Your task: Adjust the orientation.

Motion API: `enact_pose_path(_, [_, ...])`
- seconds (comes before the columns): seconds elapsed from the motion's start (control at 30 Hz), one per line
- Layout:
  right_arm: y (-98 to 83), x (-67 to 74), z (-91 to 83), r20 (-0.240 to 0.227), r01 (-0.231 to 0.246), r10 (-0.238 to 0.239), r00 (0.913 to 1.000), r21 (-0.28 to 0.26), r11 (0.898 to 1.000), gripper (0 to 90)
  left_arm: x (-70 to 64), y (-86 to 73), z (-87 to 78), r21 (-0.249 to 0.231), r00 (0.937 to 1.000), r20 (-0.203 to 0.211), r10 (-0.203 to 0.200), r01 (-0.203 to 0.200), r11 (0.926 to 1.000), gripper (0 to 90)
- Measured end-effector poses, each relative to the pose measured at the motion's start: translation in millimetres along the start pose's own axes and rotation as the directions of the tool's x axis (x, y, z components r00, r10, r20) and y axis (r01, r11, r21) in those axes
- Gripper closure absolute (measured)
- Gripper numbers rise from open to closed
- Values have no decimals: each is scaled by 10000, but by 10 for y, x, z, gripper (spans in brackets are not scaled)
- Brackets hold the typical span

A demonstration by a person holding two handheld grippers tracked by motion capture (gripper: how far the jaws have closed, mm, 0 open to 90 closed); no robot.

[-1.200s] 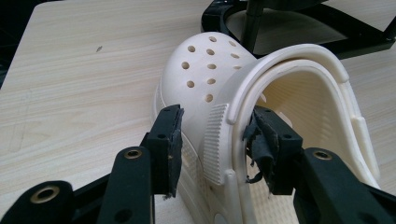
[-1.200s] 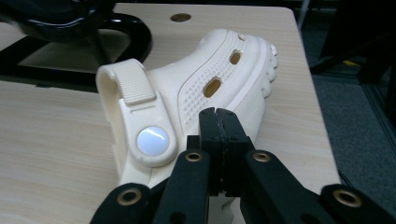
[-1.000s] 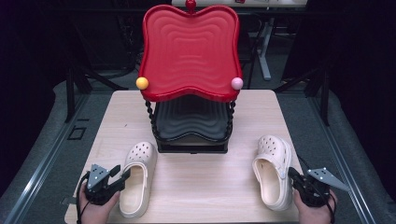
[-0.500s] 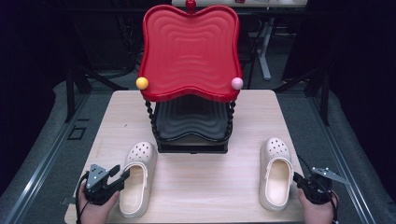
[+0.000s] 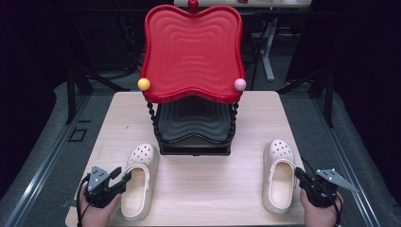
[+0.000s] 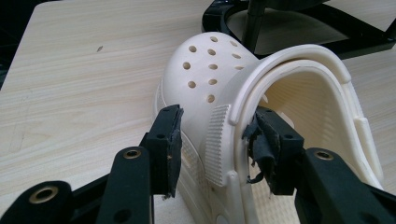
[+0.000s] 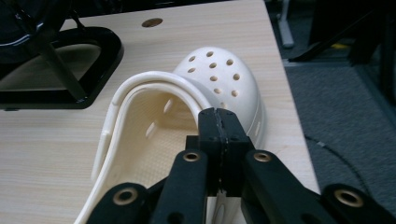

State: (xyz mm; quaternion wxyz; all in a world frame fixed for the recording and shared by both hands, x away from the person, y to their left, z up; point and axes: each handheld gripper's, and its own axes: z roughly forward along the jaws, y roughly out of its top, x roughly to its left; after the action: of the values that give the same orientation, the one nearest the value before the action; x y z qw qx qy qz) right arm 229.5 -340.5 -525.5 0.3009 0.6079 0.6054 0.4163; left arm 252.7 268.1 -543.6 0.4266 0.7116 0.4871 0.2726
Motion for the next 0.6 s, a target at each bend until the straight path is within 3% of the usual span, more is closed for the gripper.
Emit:
enact_pose_path(0.17, [0,88,-22,390,685,-675,9970,-254,9973,745,5,-2,0,-7,10000,37,-52,52,10000,541])
enact_pose_path(0.27, [-25,98,25,503,835,-843,9952,176,9964,709,6,-3,-2,-15,10000,47,-78,78,10000,539])
enact_pose_path(0.6, [-32,136,130,969,1103,-1172,9884,739,9912,731,6,-4,10,34,9999,121,-119,119,9999,532])
